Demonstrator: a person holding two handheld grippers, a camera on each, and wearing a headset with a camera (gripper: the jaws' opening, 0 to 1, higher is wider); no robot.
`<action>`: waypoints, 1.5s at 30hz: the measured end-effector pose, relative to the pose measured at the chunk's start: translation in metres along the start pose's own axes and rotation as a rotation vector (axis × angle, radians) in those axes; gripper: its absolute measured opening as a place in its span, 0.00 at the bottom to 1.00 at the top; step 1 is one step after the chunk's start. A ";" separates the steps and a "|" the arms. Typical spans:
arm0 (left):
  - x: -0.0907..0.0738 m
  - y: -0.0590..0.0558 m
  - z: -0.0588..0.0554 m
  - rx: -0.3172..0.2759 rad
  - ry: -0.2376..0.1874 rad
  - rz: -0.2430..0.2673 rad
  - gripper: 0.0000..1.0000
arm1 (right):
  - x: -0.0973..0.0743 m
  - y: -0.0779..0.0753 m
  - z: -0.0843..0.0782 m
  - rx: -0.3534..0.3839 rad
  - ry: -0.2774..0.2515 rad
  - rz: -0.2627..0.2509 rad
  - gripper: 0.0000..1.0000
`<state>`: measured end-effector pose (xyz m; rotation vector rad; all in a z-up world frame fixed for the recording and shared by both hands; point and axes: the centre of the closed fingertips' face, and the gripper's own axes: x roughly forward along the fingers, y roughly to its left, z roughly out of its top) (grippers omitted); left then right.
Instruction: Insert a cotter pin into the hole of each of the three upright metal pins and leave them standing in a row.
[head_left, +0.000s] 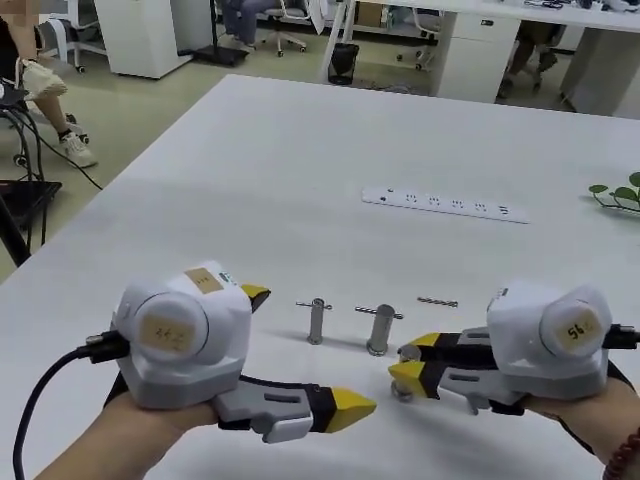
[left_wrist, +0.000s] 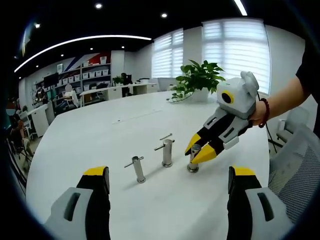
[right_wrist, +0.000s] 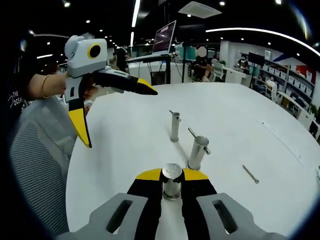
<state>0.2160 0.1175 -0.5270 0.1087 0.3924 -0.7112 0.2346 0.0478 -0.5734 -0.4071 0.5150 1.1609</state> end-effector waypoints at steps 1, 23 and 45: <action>0.000 0.000 0.000 0.000 0.001 0.000 0.98 | 0.001 0.001 0.000 -0.008 0.001 0.004 0.08; 0.003 0.000 -0.001 -0.020 -0.012 -0.004 0.98 | 0.002 0.000 -0.002 0.058 -0.033 -0.031 0.09; 0.004 0.002 0.002 -0.051 -0.041 0.007 0.98 | -0.006 0.011 -0.006 0.153 -0.075 -0.020 0.27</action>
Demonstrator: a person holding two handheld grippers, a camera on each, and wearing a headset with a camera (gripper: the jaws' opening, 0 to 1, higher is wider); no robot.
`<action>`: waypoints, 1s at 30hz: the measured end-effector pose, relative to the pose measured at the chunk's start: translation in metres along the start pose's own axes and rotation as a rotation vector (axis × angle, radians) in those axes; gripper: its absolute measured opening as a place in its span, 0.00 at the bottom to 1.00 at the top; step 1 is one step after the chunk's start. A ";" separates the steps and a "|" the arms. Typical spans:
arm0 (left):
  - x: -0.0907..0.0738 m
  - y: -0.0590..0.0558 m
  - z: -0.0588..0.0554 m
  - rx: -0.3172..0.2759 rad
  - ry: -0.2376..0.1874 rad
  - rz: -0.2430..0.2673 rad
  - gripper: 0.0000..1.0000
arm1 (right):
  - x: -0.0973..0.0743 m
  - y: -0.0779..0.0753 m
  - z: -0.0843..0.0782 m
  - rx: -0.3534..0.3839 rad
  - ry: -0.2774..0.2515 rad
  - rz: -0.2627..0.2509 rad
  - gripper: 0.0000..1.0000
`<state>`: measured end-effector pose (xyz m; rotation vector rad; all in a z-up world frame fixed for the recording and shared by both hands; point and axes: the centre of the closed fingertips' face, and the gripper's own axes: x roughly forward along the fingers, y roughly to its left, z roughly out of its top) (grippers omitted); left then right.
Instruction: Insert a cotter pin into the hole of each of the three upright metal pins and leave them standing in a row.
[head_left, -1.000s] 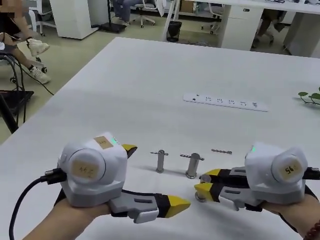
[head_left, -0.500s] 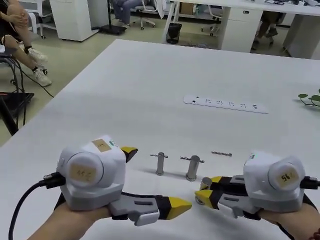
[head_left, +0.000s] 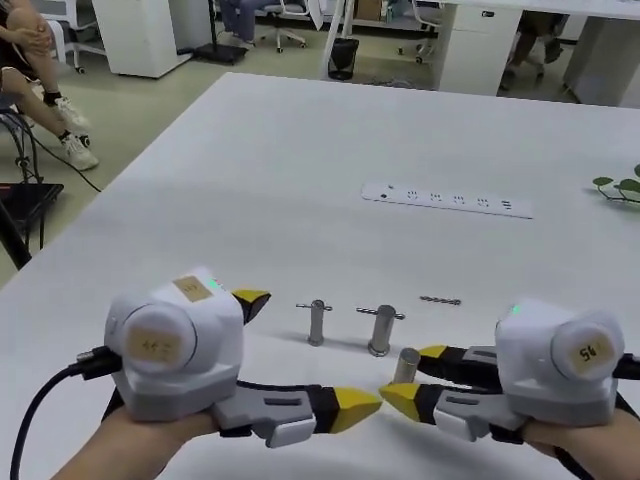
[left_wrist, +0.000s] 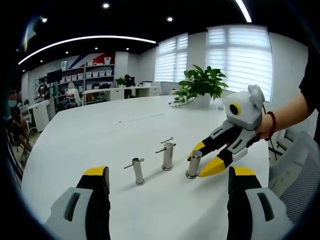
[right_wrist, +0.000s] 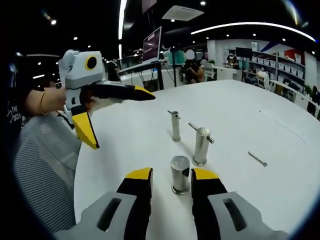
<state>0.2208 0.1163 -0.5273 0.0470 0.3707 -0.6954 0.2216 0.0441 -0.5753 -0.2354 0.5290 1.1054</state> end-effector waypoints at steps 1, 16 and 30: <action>0.000 0.000 0.000 0.000 0.000 0.001 0.98 | -0.001 0.000 0.000 0.016 -0.005 0.000 0.28; -0.001 0.001 -0.001 0.008 0.005 0.017 0.98 | -0.035 -0.010 0.008 0.094 -0.042 -0.001 0.39; -0.003 0.006 0.000 0.013 0.004 0.039 0.98 | -0.061 -0.067 0.024 0.069 -0.013 -0.103 0.38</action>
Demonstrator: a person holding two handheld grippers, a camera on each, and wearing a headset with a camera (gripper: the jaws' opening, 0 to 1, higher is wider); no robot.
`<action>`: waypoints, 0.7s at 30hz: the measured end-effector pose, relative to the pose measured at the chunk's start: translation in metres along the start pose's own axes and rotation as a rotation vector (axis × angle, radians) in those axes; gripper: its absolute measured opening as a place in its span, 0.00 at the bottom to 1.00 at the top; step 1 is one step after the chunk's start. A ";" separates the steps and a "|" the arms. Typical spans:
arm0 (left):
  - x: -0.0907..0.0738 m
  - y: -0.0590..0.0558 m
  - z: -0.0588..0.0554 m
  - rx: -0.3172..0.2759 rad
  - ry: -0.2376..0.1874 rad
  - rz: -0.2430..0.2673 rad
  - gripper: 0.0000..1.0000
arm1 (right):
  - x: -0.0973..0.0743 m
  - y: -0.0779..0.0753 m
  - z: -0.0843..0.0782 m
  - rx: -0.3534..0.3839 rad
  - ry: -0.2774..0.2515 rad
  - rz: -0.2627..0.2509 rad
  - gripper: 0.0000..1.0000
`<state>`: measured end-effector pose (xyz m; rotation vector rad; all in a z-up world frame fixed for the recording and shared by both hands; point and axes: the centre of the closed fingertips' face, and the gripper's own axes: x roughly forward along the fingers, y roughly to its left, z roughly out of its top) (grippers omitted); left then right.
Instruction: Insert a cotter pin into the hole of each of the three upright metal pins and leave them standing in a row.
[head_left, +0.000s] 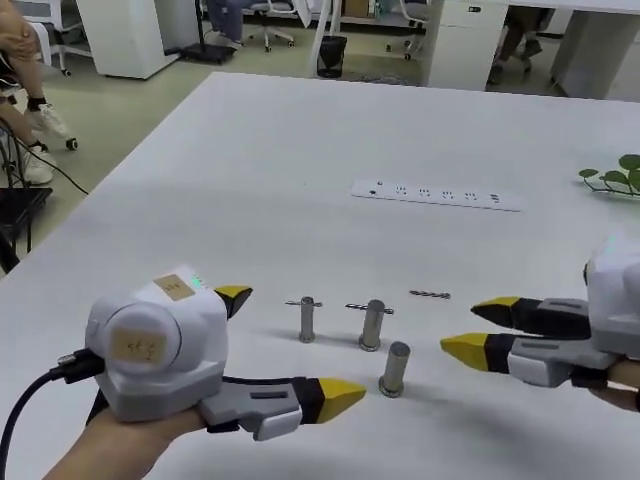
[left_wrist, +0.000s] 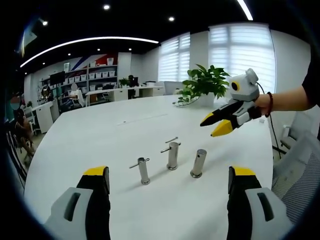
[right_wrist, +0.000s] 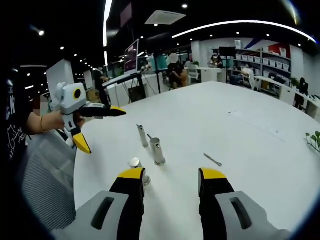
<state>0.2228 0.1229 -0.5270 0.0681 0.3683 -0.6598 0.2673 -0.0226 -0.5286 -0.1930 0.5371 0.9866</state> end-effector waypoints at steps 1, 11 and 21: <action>0.000 0.000 0.000 0.001 0.002 0.000 0.98 | 0.000 -0.005 0.001 -0.012 0.016 -0.009 0.38; 0.001 0.001 -0.004 0.010 0.025 0.003 0.97 | 0.016 -0.031 0.006 -0.092 0.120 -0.001 0.37; 0.001 0.003 -0.004 0.003 0.025 0.007 0.97 | 0.038 -0.048 0.001 -0.174 0.244 0.029 0.35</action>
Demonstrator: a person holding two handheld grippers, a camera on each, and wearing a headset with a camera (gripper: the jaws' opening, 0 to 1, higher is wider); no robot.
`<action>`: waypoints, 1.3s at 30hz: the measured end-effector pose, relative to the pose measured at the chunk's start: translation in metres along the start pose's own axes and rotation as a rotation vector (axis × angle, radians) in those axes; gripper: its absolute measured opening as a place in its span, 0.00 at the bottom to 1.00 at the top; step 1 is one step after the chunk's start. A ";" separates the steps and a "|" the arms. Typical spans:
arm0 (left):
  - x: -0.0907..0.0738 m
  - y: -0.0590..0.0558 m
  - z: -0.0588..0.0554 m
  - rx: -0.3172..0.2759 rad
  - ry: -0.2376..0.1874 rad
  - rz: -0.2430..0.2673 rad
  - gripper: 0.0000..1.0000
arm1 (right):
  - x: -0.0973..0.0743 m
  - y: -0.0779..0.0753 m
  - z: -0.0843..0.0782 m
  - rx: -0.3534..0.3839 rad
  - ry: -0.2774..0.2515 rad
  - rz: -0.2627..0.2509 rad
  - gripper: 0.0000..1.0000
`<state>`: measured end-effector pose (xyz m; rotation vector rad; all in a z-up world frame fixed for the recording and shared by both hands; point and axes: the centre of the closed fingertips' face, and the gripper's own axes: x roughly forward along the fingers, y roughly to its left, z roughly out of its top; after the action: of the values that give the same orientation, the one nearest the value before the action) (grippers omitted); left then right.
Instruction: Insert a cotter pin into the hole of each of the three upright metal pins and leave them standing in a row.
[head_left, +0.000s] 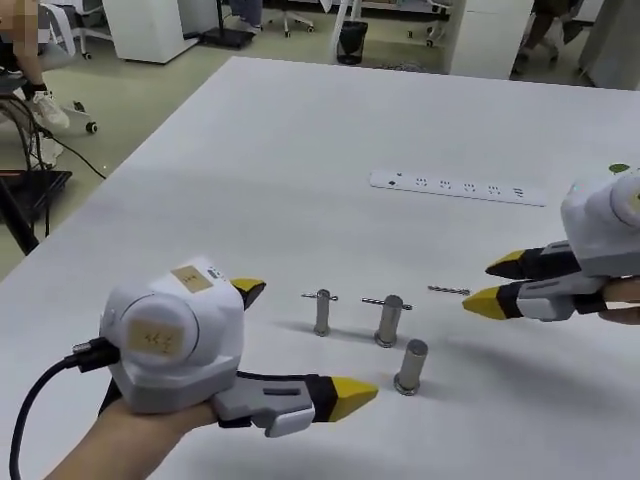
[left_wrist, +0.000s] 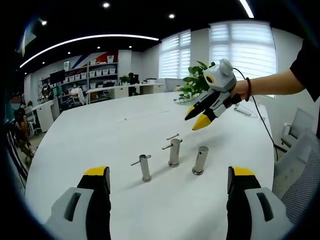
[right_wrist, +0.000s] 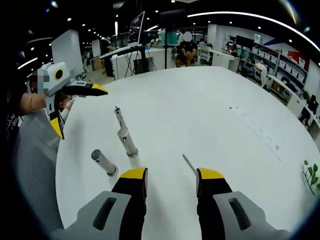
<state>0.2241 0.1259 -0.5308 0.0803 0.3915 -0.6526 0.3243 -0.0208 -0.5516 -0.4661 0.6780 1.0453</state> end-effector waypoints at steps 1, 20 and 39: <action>0.000 0.000 0.000 -0.001 -0.001 0.001 0.97 | 0.002 -0.002 0.000 -0.007 0.010 0.001 0.35; 0.003 -0.003 0.003 0.014 0.003 -0.013 0.96 | 0.047 -0.042 -0.021 -0.138 0.221 0.031 0.23; 0.001 0.000 0.007 -0.013 -0.010 -0.006 0.95 | 0.058 -0.043 -0.035 -0.218 0.340 0.110 0.12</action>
<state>0.2276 0.1239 -0.5245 0.0635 0.3865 -0.6563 0.3721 -0.0257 -0.6151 -0.8159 0.9023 1.1616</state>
